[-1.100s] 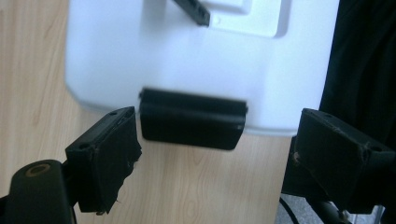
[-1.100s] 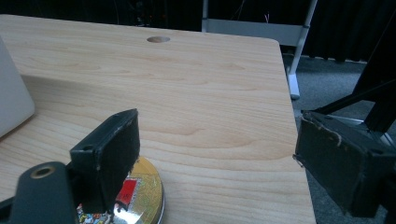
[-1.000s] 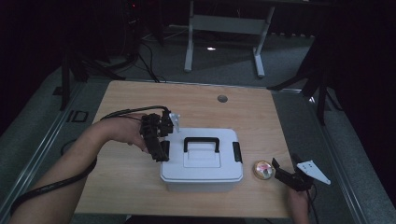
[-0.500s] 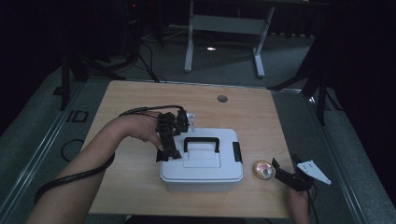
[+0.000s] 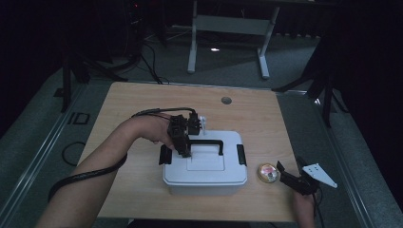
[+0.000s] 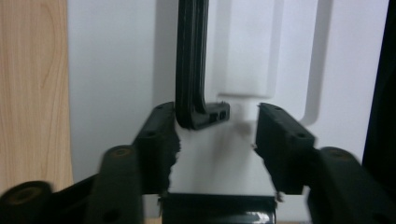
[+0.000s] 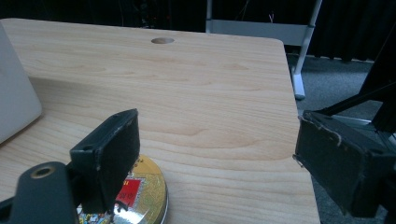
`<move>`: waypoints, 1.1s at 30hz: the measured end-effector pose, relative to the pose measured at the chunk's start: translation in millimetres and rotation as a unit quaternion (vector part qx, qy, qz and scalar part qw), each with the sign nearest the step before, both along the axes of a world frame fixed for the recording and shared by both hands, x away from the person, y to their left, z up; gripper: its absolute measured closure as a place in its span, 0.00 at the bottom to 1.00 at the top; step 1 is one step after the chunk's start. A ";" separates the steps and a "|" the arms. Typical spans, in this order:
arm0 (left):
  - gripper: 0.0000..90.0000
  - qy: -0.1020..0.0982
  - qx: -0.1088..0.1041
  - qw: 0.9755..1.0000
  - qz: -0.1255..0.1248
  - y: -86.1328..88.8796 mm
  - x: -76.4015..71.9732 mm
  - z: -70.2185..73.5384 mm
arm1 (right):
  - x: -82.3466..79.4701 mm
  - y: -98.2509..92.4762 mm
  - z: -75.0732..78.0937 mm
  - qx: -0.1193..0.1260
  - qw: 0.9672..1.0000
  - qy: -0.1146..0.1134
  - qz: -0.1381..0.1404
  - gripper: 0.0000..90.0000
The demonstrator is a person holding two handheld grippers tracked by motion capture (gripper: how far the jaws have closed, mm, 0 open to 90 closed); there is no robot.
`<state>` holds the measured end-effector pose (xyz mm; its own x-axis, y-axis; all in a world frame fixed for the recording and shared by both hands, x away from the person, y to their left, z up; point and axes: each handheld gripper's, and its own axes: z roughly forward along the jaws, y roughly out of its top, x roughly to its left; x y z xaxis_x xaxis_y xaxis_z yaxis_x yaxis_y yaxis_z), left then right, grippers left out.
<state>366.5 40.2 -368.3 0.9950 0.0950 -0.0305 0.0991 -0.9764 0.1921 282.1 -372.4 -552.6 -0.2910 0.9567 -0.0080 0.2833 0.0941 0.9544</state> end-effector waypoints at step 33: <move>0.93 0.017 0.021 1.000 -0.008 -11.1 -1.3 6.7 | 0.2 0.2 0.0 0.000 1.000 0.002 0.001 0.15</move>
